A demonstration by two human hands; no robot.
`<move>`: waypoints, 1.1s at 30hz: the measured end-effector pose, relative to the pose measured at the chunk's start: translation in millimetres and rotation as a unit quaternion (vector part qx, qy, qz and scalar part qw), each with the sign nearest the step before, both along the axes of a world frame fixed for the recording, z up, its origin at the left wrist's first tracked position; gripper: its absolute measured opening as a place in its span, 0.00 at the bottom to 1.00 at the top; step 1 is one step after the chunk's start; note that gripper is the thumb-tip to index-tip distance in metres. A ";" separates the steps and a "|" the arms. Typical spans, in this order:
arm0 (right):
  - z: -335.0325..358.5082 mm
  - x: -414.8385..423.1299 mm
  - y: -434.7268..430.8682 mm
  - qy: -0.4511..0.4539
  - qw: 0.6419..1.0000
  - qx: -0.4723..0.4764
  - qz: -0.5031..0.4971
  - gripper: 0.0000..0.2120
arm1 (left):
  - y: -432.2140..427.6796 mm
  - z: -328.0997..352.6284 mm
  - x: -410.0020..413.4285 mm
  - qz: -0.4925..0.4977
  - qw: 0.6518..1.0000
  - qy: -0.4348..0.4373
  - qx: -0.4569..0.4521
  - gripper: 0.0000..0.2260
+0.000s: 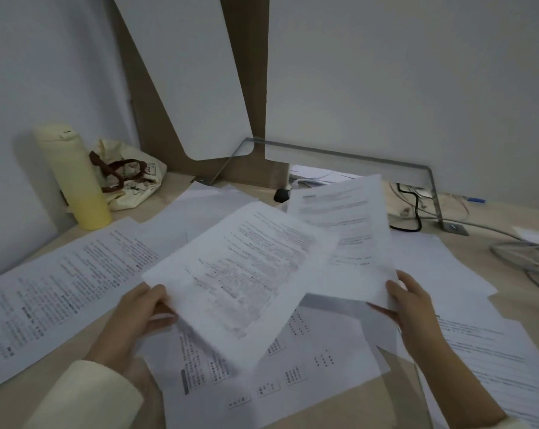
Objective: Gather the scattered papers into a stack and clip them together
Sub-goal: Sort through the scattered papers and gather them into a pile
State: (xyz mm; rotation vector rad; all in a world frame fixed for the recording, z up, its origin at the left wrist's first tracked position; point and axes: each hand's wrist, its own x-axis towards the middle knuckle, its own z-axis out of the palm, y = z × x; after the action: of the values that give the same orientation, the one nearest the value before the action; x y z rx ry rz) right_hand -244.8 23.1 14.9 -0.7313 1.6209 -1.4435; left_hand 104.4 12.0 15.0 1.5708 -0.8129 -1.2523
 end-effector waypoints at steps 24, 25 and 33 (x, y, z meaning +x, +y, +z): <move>27.1 3.4 -28.7 0.148 0.925 0.117 0.330 0.09 | -8.1 -33.0 31.2 -0.134 0.987 0.090 0.017 0.13; 28.9 1.2 -31.0 0.123 0.927 0.114 0.336 0.10 | -11.1 -33.4 34.8 -0.122 0.988 0.098 0.019 0.12; 35.3 9.2 -53.8 0.219 0.865 0.159 0.422 0.06 | -10.0 -29.6 44.6 -0.106 0.985 0.130 -0.033 0.14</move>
State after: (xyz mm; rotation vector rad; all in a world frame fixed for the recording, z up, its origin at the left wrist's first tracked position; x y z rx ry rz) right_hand -235.6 -30.7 50.2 -1.4084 1.4885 -0.3769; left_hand 149.0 2.0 -14.5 1.2596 -0.8594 -1.5306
